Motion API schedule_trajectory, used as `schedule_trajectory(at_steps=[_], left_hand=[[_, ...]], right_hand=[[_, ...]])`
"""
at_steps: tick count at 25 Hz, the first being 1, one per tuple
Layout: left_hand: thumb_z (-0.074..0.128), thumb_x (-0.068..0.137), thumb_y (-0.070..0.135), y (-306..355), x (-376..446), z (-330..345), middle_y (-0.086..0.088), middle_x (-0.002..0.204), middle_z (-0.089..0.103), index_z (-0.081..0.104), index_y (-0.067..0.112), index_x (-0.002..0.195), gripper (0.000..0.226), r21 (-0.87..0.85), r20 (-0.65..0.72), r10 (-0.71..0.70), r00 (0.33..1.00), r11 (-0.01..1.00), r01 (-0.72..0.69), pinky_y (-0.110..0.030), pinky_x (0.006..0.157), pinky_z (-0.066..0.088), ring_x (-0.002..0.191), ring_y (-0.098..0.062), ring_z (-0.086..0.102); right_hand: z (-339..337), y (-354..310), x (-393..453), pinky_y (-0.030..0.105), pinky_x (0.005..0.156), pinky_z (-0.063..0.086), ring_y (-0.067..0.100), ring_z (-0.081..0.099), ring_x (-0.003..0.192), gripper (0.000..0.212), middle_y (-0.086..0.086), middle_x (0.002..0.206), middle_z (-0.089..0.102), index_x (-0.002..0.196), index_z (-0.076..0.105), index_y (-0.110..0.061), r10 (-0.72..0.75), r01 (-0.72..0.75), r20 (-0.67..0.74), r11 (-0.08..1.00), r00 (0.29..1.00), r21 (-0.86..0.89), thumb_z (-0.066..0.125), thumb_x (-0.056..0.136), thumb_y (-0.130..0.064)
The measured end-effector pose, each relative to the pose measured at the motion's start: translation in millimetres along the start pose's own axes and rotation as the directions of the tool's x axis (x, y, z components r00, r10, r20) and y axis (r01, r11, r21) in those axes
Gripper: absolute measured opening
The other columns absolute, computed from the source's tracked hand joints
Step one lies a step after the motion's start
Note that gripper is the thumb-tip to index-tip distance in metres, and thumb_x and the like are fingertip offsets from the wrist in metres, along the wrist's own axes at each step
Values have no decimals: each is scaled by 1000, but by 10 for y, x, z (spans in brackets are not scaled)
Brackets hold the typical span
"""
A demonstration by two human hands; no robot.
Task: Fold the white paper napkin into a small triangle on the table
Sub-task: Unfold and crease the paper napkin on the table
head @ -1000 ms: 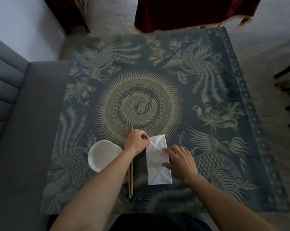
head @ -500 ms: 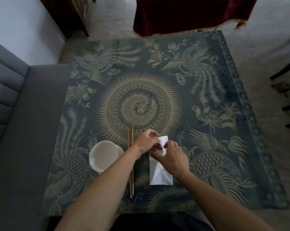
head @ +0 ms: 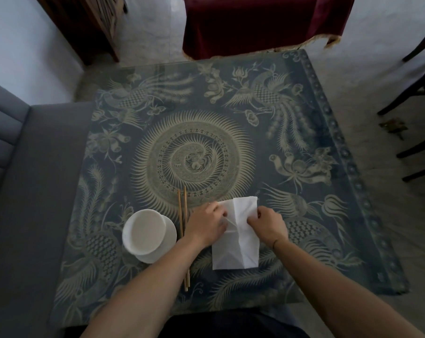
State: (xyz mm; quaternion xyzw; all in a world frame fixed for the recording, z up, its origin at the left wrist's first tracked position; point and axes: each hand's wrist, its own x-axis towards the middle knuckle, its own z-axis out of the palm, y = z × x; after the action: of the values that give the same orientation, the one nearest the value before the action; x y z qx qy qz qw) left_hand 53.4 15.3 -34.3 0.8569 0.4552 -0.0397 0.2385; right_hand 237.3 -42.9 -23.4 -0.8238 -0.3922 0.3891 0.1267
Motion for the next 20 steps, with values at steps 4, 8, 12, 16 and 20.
schedule_trajectory(at_steps=[4,8,12,16,20], left_hand=[[57,85,55,36,-162,179,0,148,37,40,26,138,63,142,76,55,996,988,-65,-45,111,27,135,-23,34],[51,88,61,69,-204,259,4,164,8,17,26,153,82,237,139,35,990,969,-68,-49,120,3,149,-18,4],[51,87,64,225,-180,298,4,164,2,9,26,155,88,248,158,28,987,966,-67,-53,119,-1,150,-20,-6],[49,86,67,400,-135,392,5,164,-3,4,26,155,92,257,162,-1,987,966,-41,-53,118,-8,149,-20,-10],[48,85,70,521,-48,445,4,164,-10,-2,24,155,98,248,181,-16,983,968,-30,-54,117,-11,149,-19,-15]], right_hand=[[-143,185,62,35,62,49,23,60,70,12,4,75,64,75,60,-12,60,-58,-24,996,998,69,56,81,-22],[-275,289,118,34,61,46,22,58,70,8,3,74,63,77,61,-16,28,-27,-42,999,999,26,60,82,-22],[-355,424,170,39,71,53,24,61,78,8,3,82,67,91,65,-19,24,-25,-59,1000,998,-6,62,84,-22],[-458,588,207,36,67,48,24,59,82,15,2,95,69,102,63,-22,27,-32,-101,998,994,-49,60,87,-24],[-543,737,201,35,63,43,27,59,82,25,5,100,68,113,57,-24,-5,-24,-173,986,985,-163,56,89,-26]])
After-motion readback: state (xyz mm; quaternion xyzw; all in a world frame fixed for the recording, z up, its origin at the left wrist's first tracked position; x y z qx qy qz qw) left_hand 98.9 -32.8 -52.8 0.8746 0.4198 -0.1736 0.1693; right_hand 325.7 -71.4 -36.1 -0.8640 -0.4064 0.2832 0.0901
